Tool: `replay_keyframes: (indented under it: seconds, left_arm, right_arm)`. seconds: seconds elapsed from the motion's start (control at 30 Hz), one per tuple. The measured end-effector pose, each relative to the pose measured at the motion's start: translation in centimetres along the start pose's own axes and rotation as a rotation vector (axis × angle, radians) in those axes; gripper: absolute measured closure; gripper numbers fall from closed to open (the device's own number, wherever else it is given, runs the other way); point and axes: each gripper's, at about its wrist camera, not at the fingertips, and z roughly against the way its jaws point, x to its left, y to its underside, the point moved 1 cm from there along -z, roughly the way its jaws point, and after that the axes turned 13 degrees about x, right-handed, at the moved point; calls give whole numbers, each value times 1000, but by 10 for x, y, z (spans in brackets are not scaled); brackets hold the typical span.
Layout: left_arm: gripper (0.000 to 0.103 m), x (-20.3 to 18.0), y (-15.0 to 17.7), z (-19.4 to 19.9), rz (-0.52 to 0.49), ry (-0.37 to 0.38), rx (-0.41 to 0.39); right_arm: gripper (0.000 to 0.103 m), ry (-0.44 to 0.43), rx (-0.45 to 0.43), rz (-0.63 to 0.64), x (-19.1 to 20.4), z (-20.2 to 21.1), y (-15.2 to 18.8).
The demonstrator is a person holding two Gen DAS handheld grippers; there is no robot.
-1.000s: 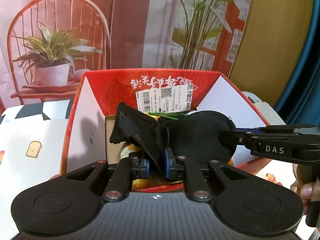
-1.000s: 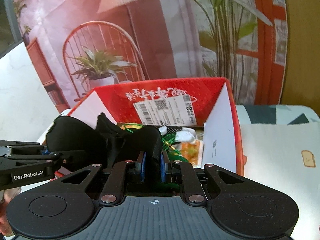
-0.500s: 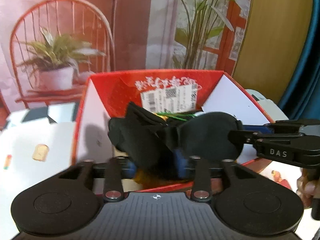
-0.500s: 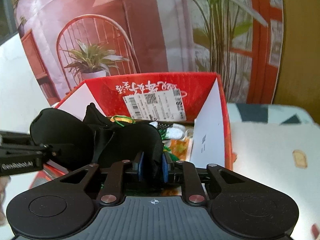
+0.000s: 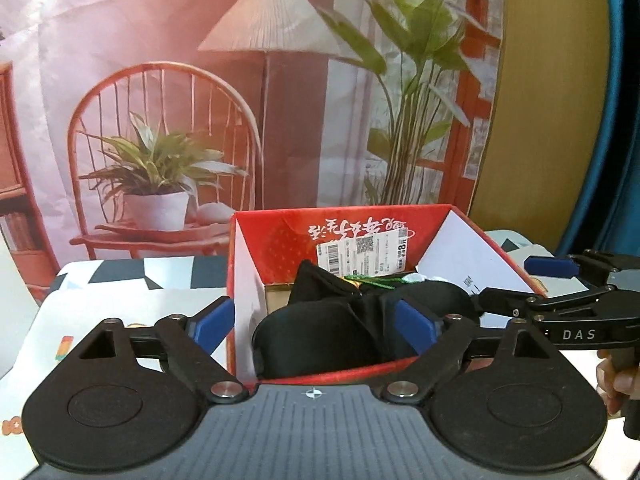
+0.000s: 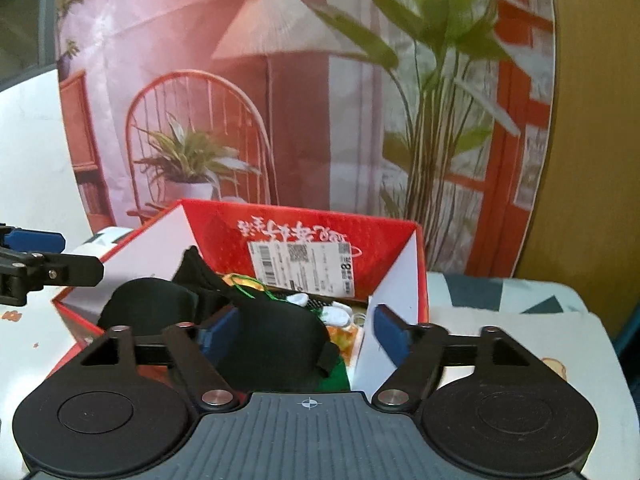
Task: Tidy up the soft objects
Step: 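Open the left tool to drop the eye mask into the box, then move the left tool back to the pile toward the white cable bag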
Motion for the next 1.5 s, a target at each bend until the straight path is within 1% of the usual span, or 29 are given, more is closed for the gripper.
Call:
replay_keyframes:
  seconds: [0.03, 0.07, 0.2, 0.33, 0.47, 0.53, 0.6, 0.63, 0.7, 0.77, 0.83, 0.93, 0.97, 1.0, 1.1, 1.23, 1.43, 1.5]
  left_arm:
    - [10, 0, 5, 5, 0, 1, -5]
    - [10, 0, 11, 8, 0, 4, -9]
    - [8, -1, 36, 22, -7, 20, -10]
    - [8, -2, 64, 29, -6, 23, -3]
    - [8, -2, 90, 32, 44, 56, 9]
    - [9, -4, 100, 28, 67, 68, 27]
    - [9, -6, 110, 25, 82, 75, 40]
    - [9, -7, 114, 22, 89, 78, 49]
    - [10, -10, 123, 18, 99, 83, 63]
    - [11, -12, 132, 14, 107, 82, 77]
    - [13, -14, 137, 9, 115, 85, 94]
    - [16, -16, 144, 1, 112, 86, 124]
    - [17, -16, 145, 0, 109, 84, 130]
    - [19, -17, 146, -1, 107, 82, 135]
    - [24, -16, 150, -2, 113, 83, 141]
    - [33, -16, 157, -6, 118, 97, 154]
    - [38, -20, 167, -12, 126, 117, 179]
    - [39, -19, 168, -12, 131, 123, 179]
  right_arm:
    - [15, -4, -11, 1, 2, 4, 3]
    - [8, -11, -25, -1, 5, 8, 7]
    - [1, -31, -62, 6, 16, 23, 26]
    - [1, -48, -78, 25, 30, 32, 49]
    - [1, -80, -81, 38, 39, 36, 75]
    - [3, -91, -64, 39, 44, 34, 89]
    - [9, -105, -39, 32, 46, 30, 103]
    - [10, -114, -23, 24, 46, 27, 110]
    - [17, -137, 2, 10, 47, 22, 123]
    - [23, -149, 25, -3, 48, 17, 135]
    - [24, -154, 40, -13, 49, 13, 145]
    - [32, -159, 66, -25, 50, 7, 155]
    - [38, -160, 74, -24, 51, 5, 159]
    - [41, -163, 80, -19, 50, 3, 161]
    - [42, -163, 76, 3, 52, 3, 167]
    - [42, -169, 76, 0, 50, 4, 171]
    - [41, -163, 87, 34, 52, 1, 171]
    - [41, -164, 91, 42, 53, 0, 171]
